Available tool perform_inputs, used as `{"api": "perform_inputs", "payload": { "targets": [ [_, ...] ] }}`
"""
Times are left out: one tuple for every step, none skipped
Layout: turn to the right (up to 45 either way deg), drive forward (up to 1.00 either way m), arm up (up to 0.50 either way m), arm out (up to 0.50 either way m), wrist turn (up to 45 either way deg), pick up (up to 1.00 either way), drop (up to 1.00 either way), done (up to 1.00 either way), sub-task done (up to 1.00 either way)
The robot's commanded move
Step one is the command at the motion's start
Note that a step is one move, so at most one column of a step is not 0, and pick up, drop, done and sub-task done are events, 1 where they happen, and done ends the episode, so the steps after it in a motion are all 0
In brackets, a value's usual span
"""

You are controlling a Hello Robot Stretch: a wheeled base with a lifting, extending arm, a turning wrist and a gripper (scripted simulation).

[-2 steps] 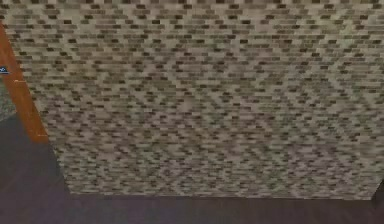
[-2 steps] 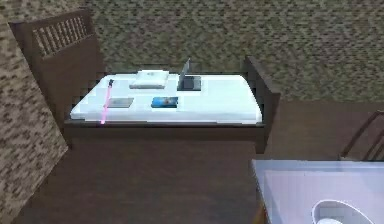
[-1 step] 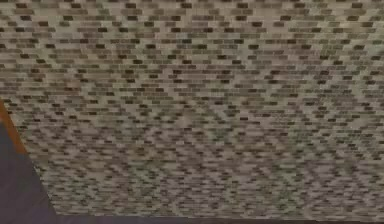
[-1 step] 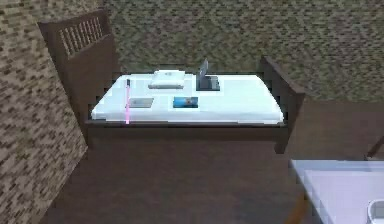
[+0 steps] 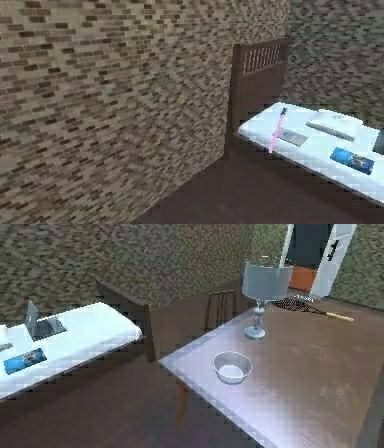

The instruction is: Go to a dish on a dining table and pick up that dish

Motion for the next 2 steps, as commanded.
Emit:
{"api": "perform_inputs", "payload": {
  "targets": [
    [36.0, 0.00, 0.00, 0.00, 0.0, 0.00, 0.00, 0.00, 0.00],
    [0.0, 0.25, 0.00, 0.00, 0.0, 0.00, 0.00, 0.00, 0.00]
  ]
}}
